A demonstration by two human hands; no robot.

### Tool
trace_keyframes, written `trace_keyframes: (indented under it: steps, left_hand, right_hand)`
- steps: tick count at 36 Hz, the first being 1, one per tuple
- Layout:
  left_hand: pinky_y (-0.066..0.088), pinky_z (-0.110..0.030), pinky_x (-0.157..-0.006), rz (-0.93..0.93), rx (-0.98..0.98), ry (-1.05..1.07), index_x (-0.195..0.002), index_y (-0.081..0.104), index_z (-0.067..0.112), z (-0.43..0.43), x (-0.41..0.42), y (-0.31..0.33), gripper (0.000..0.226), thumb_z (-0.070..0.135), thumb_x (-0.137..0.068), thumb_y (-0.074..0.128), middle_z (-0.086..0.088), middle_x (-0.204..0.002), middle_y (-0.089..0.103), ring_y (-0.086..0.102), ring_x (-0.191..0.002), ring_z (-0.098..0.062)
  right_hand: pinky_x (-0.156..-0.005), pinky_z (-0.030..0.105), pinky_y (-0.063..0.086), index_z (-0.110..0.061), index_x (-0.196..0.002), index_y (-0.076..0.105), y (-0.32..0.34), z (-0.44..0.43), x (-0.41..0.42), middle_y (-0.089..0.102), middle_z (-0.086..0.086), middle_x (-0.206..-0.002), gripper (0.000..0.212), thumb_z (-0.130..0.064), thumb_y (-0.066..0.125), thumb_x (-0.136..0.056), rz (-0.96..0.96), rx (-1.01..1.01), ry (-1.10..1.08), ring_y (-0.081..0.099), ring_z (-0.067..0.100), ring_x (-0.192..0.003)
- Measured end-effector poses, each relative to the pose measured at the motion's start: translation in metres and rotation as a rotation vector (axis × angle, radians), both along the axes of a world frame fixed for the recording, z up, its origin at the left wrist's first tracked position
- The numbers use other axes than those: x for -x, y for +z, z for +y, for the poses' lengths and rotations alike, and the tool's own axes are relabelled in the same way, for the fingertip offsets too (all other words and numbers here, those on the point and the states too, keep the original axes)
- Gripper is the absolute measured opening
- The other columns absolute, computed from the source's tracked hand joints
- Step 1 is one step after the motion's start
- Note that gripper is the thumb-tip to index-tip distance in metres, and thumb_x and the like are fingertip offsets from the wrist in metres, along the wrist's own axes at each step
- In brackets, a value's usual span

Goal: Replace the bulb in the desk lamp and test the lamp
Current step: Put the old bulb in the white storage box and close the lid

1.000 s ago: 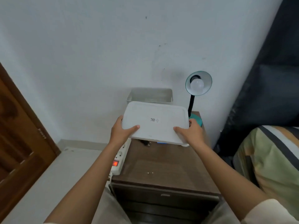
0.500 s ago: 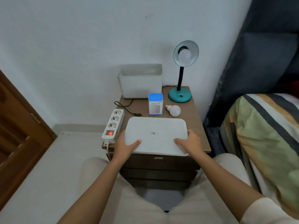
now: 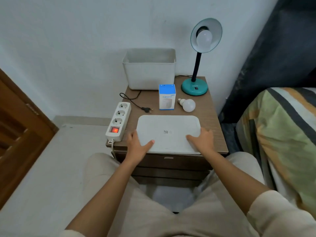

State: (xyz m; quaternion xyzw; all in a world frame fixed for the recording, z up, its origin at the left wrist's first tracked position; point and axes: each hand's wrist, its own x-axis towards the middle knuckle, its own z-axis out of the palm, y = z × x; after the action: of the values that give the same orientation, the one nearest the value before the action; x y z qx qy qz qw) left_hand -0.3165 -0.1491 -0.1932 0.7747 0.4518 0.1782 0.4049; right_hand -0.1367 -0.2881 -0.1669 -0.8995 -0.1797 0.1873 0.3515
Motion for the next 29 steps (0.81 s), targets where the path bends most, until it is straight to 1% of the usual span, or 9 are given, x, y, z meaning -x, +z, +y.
trace_keyframes:
  steps: [6,12,16,18,21,23,25,27,29]
  left_hand:
    - [0.027,-0.035,-0.107,0.074,-0.033,0.014,-0.132,0.033,0.004,0.004,-0.008,-0.002,0.073,0.035,-0.078,0.071,-0.015,-0.136,0.029,0.030,-0.128,-0.029]
    - [0.028,-0.035,-0.106,0.114,-0.049,0.043,-0.130,0.035,0.004,0.010,-0.015,-0.002,0.074,0.038,-0.075,0.072,-0.015,-0.133,0.031,0.032,-0.126,-0.030]
    - [0.028,-0.034,-0.106,0.156,-0.075,0.064,-0.132,0.034,0.003,0.015,-0.023,0.004,0.077,0.037,-0.075,0.072,-0.014,-0.135,0.030,0.032,-0.126,-0.028]
    - [0.030,-0.034,-0.104,0.116,-0.106,0.072,-0.130,0.037,0.004,0.021,-0.030,0.010,0.070,0.034,-0.077,0.070,-0.013,-0.136,0.032,0.034,-0.127,-0.028]
    - [0.030,-0.036,-0.106,-0.022,-0.143,0.085,-0.131,0.040,0.004,0.037,-0.044,0.025,0.058,0.029,-0.084,0.064,-0.014,-0.139,0.034,0.034,-0.130,-0.028]
    - [0.026,-0.036,-0.110,-0.089,-0.166,0.099,-0.136,0.035,0.002,0.055,-0.058,0.040,0.059,0.027,-0.089,0.059,-0.015,-0.145,0.032,0.030,-0.135,-0.028]
    - [0.025,-0.034,-0.111,-0.154,-0.183,0.130,-0.137,0.035,0.002,0.078,-0.073,0.058,0.058,0.027,-0.091,0.056,-0.015,-0.145,0.033,0.030,-0.135,-0.027]
    - [0.026,-0.030,-0.108,-0.217,-0.204,0.171,-0.136,0.037,0.002,0.104,-0.088,0.078,0.054,0.028,-0.092,0.053,-0.015,-0.142,0.036,0.034,-0.132,-0.026]
    - [0.024,-0.023,-0.102,-0.252,-0.212,0.212,-0.135,0.037,0.000,0.131,-0.103,0.097,0.052,0.028,-0.093,0.051,-0.015,-0.141,0.036,0.036,-0.130,-0.026]
  right_hand:
    - [-0.105,0.041,0.033,-0.002,-0.129,0.044,-0.007,0.006,-0.002,0.036,0.017,-0.132,0.064,-0.033,0.069,-0.078,-0.045,0.038,-0.005,0.035,0.033,-0.124]
    - [-0.103,0.039,0.034,-0.003,-0.128,0.045,-0.010,0.011,-0.010,0.039,0.017,-0.129,0.065,-0.035,0.069,-0.077,-0.066,0.049,-0.004,0.035,0.032,-0.124]
    - [-0.104,0.040,0.033,-0.002,-0.127,0.045,-0.009,0.016,-0.016,0.040,0.017,-0.129,0.065,-0.034,0.070,-0.077,-0.069,0.060,-0.003,0.035,0.032,-0.124]
    - [-0.104,0.040,0.032,-0.002,-0.126,0.048,-0.008,0.019,-0.021,0.041,0.018,-0.128,0.061,-0.035,0.068,-0.078,-0.083,0.055,-0.001,0.036,0.033,-0.123]
    - [-0.103,0.041,0.032,-0.001,-0.124,0.049,-0.002,0.030,-0.031,0.041,0.019,-0.127,0.056,-0.033,0.066,-0.081,-0.123,0.016,-0.013,0.036,0.034,-0.123]
    - [-0.102,0.040,0.032,0.001,-0.120,0.048,0.004,0.041,-0.040,0.040,0.018,-0.125,0.050,-0.029,0.064,-0.084,-0.146,-0.016,-0.009,0.035,0.033,-0.123]
    - [-0.100,0.038,0.034,0.002,-0.116,0.048,0.011,0.055,-0.050,0.040,0.018,-0.123,0.044,-0.026,0.063,-0.084,-0.169,-0.045,-0.004,0.037,0.032,-0.120]
    - [-0.098,0.037,0.034,0.003,-0.113,0.050,0.016,0.070,-0.061,0.042,0.020,-0.120,0.041,-0.022,0.064,-0.083,-0.210,-0.075,0.010,0.039,0.033,-0.116]
    - [-0.096,0.037,0.036,0.000,-0.117,0.050,0.018,0.086,-0.072,0.043,0.018,-0.119,0.042,-0.022,0.064,-0.083,-0.231,-0.062,0.032,0.041,0.032,-0.113]
